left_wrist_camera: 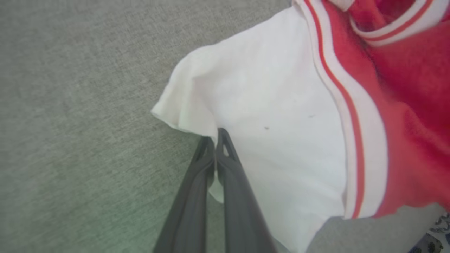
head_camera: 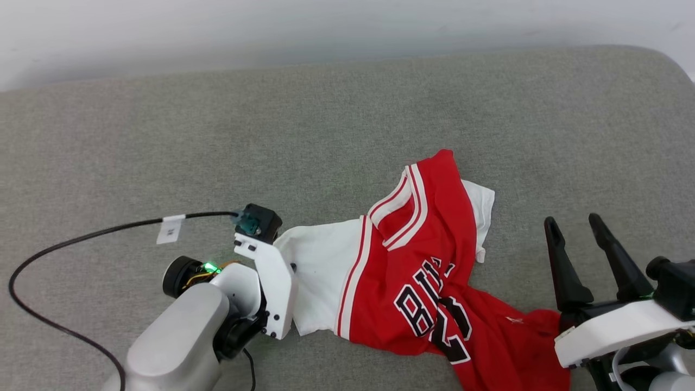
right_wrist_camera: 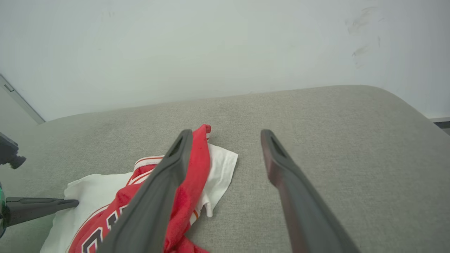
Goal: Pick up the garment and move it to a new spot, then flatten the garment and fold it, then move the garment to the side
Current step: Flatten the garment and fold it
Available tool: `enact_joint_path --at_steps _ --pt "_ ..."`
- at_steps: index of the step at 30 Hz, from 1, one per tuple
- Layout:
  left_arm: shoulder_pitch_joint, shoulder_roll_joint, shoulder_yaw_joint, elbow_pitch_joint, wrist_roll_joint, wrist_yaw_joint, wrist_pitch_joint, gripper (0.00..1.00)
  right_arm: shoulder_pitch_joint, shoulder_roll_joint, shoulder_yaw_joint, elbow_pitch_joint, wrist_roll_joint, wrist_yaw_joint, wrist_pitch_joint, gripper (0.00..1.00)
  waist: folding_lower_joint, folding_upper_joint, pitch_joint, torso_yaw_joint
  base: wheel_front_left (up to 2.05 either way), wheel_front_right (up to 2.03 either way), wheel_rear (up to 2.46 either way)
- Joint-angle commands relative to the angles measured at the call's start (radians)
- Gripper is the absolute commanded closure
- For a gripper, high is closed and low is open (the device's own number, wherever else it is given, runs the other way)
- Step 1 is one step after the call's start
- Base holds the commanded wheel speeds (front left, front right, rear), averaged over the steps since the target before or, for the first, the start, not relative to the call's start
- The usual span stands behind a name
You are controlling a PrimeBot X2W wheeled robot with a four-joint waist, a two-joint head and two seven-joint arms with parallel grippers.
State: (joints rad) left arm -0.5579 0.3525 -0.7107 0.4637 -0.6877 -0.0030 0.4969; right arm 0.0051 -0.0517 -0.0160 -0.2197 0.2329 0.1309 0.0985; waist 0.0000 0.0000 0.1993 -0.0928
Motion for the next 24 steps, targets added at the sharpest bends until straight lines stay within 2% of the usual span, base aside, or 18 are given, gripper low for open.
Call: enact_joint_path --at_steps 1,8,15,24 --pt "0.025 0.007 0.008 -0.003 0.001 0.011 -0.024 1.00 -0.007 0.003 -0.001 0.011 0.009 0.000 0.006 0.00 0.0000 0.0000 -0.012 0.008 0.00 0.00 0.00" --pt "0.097 0.062 0.079 -0.131 0.010 0.088 -0.161 1.00 -0.044 -0.003 -0.046 0.141 0.067 0.000 0.060 0.00 0.0000 0.0000 -0.040 0.040 0.00 0.00 0.00" --pt "0.165 0.121 0.113 -0.330 0.044 0.163 -0.219 1.00 -0.181 -0.092 -0.085 0.366 0.171 0.000 0.172 0.00 0.0000 0.0000 -0.025 0.100 0.00 0.00 0.00" --pt "0.181 0.148 0.131 -0.513 0.078 0.216 -0.252 1.00 -0.406 -0.207 -0.002 0.604 0.252 0.000 0.402 0.00 0.0000 0.0000 0.022 0.185 0.00 0.00 0.00"
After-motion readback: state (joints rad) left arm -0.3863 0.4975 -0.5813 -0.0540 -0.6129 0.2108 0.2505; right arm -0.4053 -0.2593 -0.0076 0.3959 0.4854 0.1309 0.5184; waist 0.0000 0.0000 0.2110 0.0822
